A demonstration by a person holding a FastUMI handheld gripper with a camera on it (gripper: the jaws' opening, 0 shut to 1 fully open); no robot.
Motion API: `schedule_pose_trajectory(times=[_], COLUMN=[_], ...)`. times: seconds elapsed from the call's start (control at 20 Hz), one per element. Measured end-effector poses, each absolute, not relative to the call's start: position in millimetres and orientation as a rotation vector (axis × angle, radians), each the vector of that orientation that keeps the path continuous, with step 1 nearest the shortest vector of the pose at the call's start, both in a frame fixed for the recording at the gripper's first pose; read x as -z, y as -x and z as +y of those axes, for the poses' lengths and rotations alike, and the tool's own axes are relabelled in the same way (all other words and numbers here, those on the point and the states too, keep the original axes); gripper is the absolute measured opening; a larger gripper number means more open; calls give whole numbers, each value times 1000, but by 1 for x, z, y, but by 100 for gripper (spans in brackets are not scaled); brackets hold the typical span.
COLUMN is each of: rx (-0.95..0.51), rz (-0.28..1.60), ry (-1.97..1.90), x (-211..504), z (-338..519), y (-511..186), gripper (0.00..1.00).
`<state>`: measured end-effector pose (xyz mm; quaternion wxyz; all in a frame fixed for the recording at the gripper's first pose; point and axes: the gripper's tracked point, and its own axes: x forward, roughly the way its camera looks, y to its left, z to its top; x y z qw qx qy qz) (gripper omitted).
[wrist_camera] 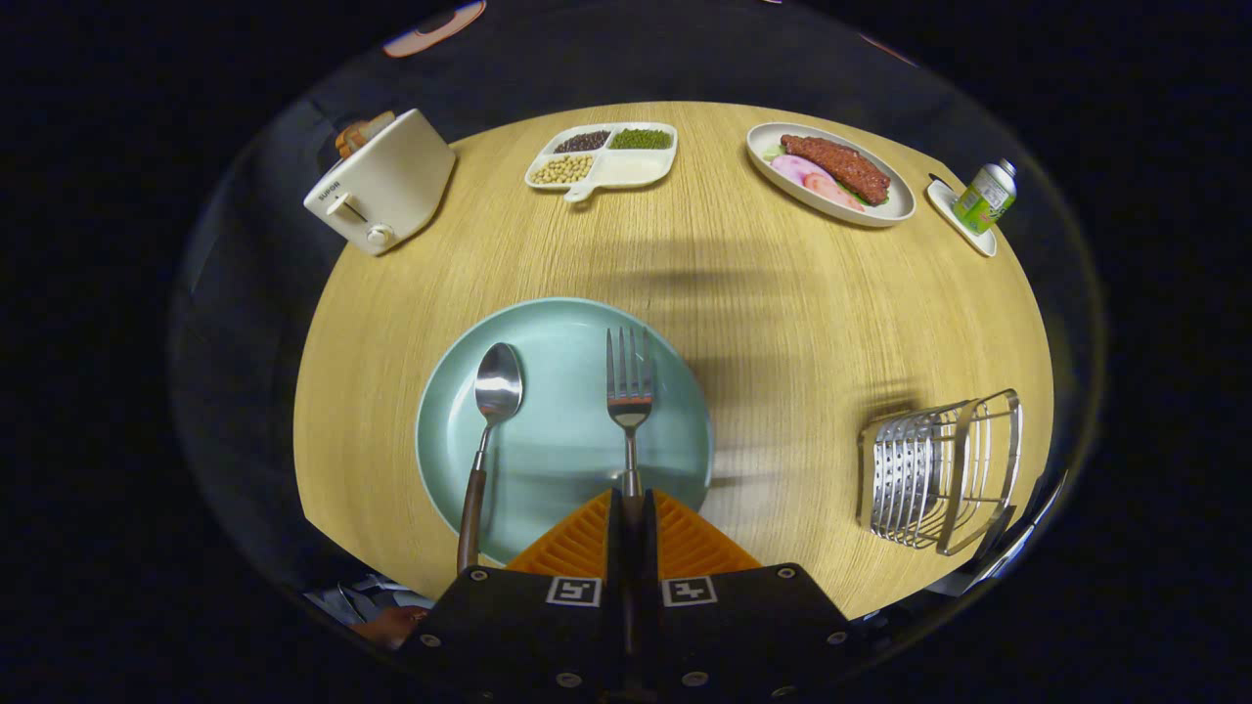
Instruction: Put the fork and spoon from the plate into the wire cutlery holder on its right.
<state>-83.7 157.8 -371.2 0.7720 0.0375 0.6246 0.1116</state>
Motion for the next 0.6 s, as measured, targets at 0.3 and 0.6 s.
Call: schedule_pose_trajectory(times=[0.3, 0.6], rx=[-210, -104], rz=[1139, 1059], ry=[-103, -125], x=[324, 291], z=[92, 6], y=[84, 98], gripper=[8, 8])
